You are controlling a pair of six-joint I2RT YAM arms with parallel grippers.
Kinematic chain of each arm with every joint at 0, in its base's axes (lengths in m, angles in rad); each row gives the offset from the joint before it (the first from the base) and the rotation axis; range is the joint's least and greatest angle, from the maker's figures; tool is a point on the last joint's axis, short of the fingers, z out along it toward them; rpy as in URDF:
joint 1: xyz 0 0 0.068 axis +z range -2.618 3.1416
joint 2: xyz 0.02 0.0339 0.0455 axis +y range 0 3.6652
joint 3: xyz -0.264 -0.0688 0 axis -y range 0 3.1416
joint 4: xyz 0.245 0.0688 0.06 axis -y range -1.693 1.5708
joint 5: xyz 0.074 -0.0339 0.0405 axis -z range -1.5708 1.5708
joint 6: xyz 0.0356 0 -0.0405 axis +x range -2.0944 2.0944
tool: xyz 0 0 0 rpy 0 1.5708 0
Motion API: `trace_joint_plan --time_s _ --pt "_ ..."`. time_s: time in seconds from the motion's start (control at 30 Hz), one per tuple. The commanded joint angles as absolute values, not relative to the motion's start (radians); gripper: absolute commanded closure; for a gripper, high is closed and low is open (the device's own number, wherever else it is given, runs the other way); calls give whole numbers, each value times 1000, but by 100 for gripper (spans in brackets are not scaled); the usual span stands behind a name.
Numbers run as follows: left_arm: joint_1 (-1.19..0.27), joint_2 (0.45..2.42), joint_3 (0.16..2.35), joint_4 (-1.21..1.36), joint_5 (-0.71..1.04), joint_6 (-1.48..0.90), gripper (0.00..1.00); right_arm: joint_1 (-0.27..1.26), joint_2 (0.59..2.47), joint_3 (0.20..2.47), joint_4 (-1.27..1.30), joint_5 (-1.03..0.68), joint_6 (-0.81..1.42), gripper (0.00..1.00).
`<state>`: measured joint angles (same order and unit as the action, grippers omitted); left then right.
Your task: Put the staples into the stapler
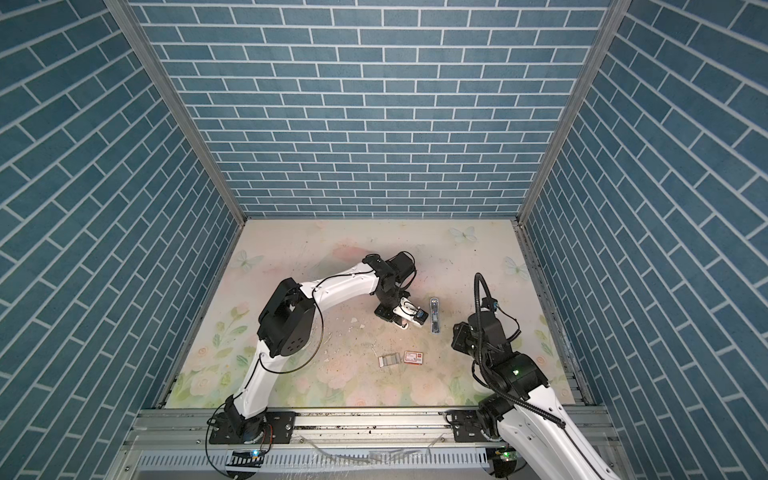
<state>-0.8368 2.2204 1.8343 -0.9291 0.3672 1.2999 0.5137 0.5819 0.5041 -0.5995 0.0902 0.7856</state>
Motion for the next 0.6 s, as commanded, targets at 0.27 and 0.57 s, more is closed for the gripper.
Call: trace_joint_plan --time_s 0.27,0.57 --pt "-758 1967 1638 -912 420 1117 89 511 875 556 -288 -258 720 67" --pt "-718 1759 1400 -816 448 966 89 565 1167 628 -50 -485 702 67"
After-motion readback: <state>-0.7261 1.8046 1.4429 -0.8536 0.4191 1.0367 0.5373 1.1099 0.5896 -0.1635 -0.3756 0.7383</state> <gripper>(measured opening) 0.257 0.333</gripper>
